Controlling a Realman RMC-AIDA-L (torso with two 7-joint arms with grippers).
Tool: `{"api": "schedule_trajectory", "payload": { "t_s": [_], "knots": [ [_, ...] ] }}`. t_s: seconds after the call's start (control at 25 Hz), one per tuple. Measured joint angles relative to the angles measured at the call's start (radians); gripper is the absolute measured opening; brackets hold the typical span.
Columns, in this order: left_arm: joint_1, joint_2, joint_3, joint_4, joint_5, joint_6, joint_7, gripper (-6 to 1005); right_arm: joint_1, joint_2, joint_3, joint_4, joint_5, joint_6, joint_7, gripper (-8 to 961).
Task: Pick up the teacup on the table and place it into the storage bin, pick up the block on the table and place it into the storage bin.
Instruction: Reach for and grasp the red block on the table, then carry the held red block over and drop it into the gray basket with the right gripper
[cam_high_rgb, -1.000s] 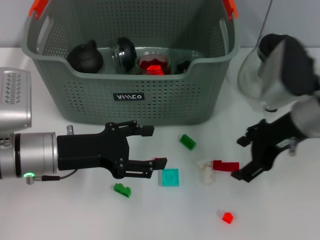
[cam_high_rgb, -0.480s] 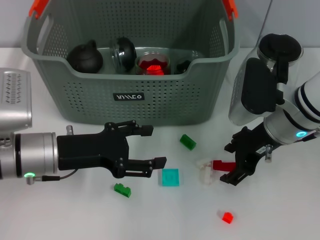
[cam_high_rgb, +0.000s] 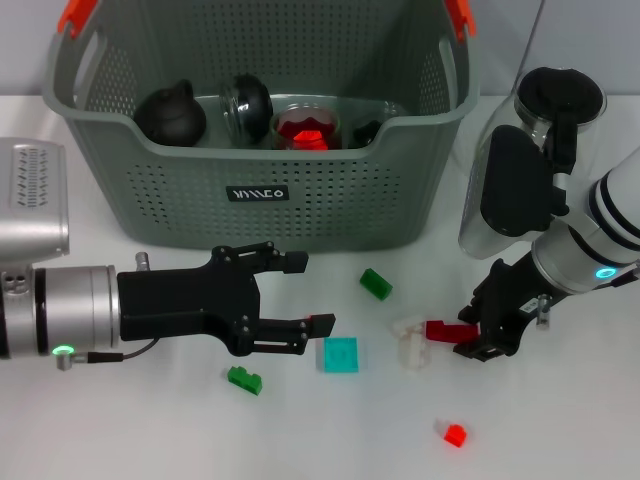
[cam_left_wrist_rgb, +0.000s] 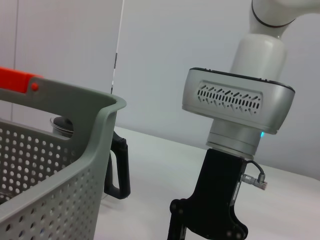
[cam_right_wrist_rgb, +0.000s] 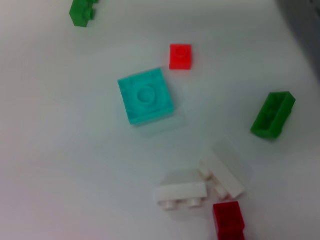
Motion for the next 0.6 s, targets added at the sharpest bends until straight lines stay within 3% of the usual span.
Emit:
{"api": "schedule_trajectory", "payload": {
  "t_s": [0.44, 0.6],
  "knots": [
    [0.000, 0.000, -0.002, 0.000, 0.000, 0.000, -0.002, 853, -0.014, -0.003, 0.015, -0.065, 0.002, -0.040, 0.014, 195],
    [0.003, 0.000, -0.007, 0.003, 0.000, 0.001, -0.002, 853, -0.046, -0.002, 0.081, -0.236, 0.008, -0.196, 0.033, 195]
  ]
}}
